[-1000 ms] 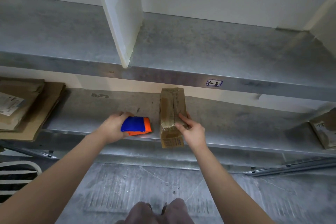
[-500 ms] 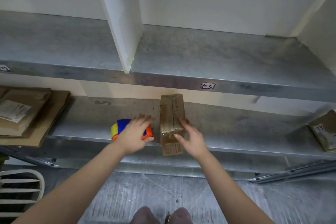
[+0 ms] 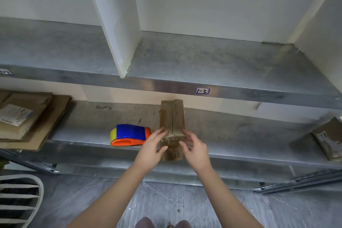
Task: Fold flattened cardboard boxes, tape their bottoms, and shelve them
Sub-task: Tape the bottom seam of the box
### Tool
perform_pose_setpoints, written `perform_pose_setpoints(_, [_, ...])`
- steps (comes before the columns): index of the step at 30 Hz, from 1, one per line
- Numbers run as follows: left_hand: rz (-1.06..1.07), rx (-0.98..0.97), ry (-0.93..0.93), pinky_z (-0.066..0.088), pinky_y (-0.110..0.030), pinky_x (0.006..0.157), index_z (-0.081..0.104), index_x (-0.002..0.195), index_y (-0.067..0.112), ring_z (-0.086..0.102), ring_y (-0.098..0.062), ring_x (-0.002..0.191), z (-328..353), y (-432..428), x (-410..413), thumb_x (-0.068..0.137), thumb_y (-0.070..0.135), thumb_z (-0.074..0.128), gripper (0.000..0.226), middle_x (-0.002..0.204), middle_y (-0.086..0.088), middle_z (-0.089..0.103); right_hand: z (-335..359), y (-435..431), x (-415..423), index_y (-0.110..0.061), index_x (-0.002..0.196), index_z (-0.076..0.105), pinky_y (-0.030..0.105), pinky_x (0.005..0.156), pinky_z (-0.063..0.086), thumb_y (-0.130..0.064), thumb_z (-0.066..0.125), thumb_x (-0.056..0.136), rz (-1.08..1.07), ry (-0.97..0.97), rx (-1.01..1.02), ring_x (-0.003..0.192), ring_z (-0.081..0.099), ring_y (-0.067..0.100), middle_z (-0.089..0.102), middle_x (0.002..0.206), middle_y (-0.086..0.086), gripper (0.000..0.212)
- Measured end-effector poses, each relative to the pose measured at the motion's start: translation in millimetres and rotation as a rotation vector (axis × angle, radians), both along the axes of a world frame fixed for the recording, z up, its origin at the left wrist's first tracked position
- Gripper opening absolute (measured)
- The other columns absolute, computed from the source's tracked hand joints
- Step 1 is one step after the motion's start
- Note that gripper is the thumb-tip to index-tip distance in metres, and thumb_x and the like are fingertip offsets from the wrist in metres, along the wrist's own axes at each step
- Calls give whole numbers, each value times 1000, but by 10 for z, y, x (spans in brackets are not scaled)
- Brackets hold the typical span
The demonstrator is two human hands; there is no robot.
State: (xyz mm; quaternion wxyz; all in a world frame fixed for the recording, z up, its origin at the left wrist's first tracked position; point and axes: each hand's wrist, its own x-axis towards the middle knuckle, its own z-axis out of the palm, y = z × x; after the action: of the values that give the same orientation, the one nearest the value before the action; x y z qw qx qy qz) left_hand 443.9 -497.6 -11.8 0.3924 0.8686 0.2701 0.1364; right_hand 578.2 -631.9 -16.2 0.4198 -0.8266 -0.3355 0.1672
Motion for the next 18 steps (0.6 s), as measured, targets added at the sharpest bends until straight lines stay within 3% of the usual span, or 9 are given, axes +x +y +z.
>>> perform_pose_setpoints(5, [82, -53, -79, 44, -33, 106, 63, 124, 23, 48, -7, 125, -44, 95, 74, 86, 26, 71, 40, 134, 13, 50, 8, 95, 78, -28, 115, 61, 29, 80, 57, -27, 74, 83, -66, 20, -36, 82, 66, 8, 67, 88, -6, 34])
perform_pose_setpoints(11, [128, 237, -38, 50, -31, 90, 66, 101, 15, 57, -20, 107, -43, 77, 234, 84, 10, 68, 19, 113, 0, 61, -22, 199, 29, -23, 111, 55, 33, 74, 55, -21, 68, 87, -83, -98, -89, 80, 65, 15, 64, 96, 0, 27])
perform_pose_setpoints(14, [100, 189, -8, 45, -26, 97, 63, 109, 17, 52, -16, 114, -12, 116, 221, 84, 12, 69, 26, 119, 2, 55, 17, 157, 114, -23, 112, 53, 30, 79, 54, -11, 69, 82, -12, -13, -107, 84, 64, 11, 63, 95, -2, 36])
perform_pose_setpoints(18, [-188, -25, 148, 41, -22, 105, 57, 129, 26, 42, -3, 123, 189, 475, 47, 82, 9, 72, 52, 134, 14, 39, 148, 69, 370, -30, 120, 55, 25, 83, 54, -8, 67, 86, 169, 13, -192, 85, 64, 5, 62, 87, -16, 43])
